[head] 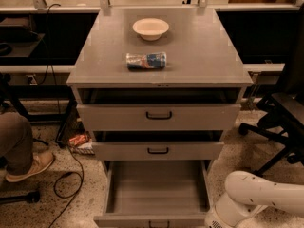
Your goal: Close bottom drawer
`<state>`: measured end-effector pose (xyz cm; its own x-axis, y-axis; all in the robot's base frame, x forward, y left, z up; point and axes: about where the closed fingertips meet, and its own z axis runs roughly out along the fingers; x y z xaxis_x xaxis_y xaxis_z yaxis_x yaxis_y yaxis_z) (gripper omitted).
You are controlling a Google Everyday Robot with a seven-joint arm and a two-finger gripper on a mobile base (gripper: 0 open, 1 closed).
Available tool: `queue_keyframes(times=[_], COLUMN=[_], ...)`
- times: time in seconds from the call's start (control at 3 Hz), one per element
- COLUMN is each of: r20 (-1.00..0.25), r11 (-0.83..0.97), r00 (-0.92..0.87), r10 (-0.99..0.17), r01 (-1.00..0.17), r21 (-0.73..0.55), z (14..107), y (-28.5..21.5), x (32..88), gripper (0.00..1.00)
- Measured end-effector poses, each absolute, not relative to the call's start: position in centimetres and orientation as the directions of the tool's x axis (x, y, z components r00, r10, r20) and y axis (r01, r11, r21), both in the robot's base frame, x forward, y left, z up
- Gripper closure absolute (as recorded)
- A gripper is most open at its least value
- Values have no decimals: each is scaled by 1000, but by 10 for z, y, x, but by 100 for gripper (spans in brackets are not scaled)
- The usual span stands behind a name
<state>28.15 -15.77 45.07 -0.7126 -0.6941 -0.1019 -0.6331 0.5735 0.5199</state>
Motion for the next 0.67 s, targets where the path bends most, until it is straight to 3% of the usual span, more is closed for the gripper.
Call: queue_keyframes(times=[0.67], r20=[-136], r11=[570], r00=[-716], r10=[-685], r01=[-643], r21=[511], z=[429], y=[-167], x=[296], gripper=[0])
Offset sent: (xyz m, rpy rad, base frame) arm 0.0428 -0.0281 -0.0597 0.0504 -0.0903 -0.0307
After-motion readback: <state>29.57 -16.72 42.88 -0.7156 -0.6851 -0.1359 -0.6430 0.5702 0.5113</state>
